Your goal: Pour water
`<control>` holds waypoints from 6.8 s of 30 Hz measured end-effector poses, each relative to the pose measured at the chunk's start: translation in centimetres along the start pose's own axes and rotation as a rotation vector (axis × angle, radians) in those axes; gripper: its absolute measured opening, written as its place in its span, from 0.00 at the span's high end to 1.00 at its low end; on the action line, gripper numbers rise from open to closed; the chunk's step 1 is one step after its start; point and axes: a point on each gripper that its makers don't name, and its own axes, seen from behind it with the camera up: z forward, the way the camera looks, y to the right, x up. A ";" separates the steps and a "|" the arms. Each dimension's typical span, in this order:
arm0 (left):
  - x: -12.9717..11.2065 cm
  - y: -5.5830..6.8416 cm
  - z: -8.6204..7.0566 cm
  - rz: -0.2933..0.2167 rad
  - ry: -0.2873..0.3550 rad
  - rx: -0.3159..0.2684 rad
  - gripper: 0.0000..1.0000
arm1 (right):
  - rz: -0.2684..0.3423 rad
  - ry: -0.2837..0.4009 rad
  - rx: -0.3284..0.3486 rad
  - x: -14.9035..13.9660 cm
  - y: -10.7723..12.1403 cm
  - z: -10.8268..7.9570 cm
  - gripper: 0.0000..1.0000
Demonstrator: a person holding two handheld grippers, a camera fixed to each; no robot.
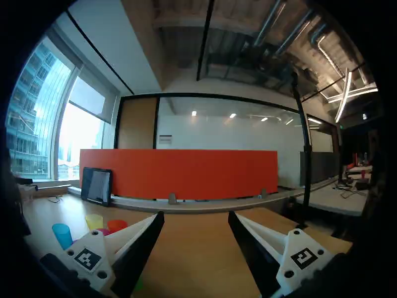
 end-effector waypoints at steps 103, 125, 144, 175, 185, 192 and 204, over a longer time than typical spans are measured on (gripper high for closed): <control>-5.9 -1.7 1.6 -0.074 -0.047 0.026 0.04 | 0.010 -0.030 0.067 -5.9 -1.9 2.2 0.00; -6.0 -1.7 1.7 -0.074 -0.047 0.026 0.04 | 0.002 -0.102 0.041 -9.0 -0.7 2.5 0.00; -6.0 -1.7 1.7 -0.074 -0.047 0.026 0.04 | 0.004 -0.105 0.045 -9.2 -0.8 2.3 0.00; -5.9 -1.7 1.6 -0.074 -0.047 0.026 0.04 | 0.004 -0.106 0.045 -9.2 -0.8 2.2 0.00; -5.9 -1.7 1.6 -0.074 -0.047 0.026 0.04 | 0.004 -0.106 0.044 -9.1 -0.8 2.2 0.00; -6.0 -1.7 1.6 -0.074 -0.047 0.026 0.04 | 0.004 -0.106 0.045 -9.1 -0.7 2.2 0.00; -5.9 -1.7 1.7 -0.075 -0.047 0.026 0.04 | 0.004 -0.106 0.044 -9.2 -0.7 2.3 0.00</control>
